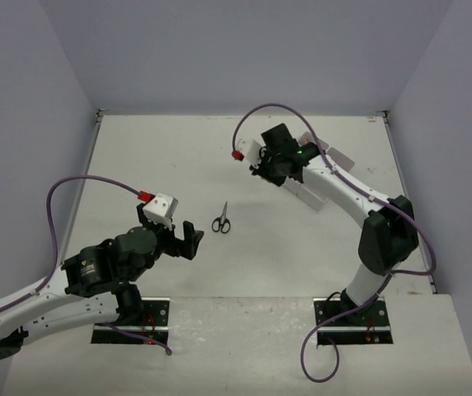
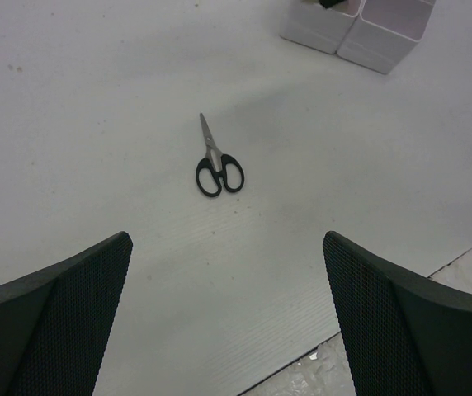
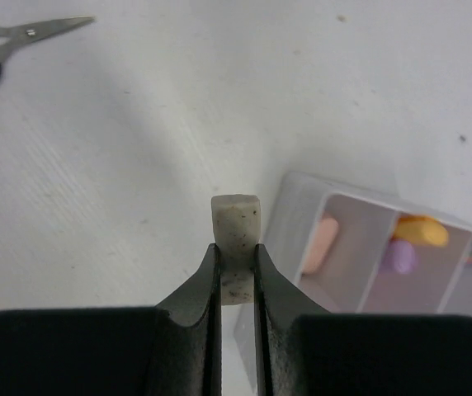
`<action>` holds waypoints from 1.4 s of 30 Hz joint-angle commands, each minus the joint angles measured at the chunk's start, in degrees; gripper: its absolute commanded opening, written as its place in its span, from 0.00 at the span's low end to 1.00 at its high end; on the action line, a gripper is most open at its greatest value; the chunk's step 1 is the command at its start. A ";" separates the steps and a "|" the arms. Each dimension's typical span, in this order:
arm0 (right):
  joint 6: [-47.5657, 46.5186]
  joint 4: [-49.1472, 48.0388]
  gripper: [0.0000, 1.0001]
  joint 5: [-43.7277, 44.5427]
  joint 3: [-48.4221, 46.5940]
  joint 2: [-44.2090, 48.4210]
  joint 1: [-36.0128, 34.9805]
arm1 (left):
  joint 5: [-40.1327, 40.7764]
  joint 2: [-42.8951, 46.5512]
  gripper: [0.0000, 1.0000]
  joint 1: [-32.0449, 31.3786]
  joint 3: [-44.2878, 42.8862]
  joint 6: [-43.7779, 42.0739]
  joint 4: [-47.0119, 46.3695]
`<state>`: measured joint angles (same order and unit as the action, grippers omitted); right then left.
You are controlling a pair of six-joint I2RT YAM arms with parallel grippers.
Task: Sort the stationery into containers
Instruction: Pick up the stationery from the center of the board, then place the stationery in the storage box.
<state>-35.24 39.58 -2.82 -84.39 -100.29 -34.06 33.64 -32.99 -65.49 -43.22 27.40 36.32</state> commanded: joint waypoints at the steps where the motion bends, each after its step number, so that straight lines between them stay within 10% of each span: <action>1: 8.85 -1.17 0.00 11.41 0.97 4.00 5.65 | -0.96 0.83 1.00 0.10 0.51 -1.74 -2.04; 25: 13.96 -4.43 0.02 24.88 4.89 3.10 17.47 | -1.50 1.41 1.00 0.10 0.86 -2.10 -2.43; 42: 13.27 -5.71 0.38 23.47 5.78 2.03 17.58 | -0.91 1.22 1.00 0.10 0.86 -1.73 -2.17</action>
<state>-22.38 35.31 21.10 -78.46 -99.07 -16.75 32.21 -31.55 -65.49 -42.46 26.80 35.51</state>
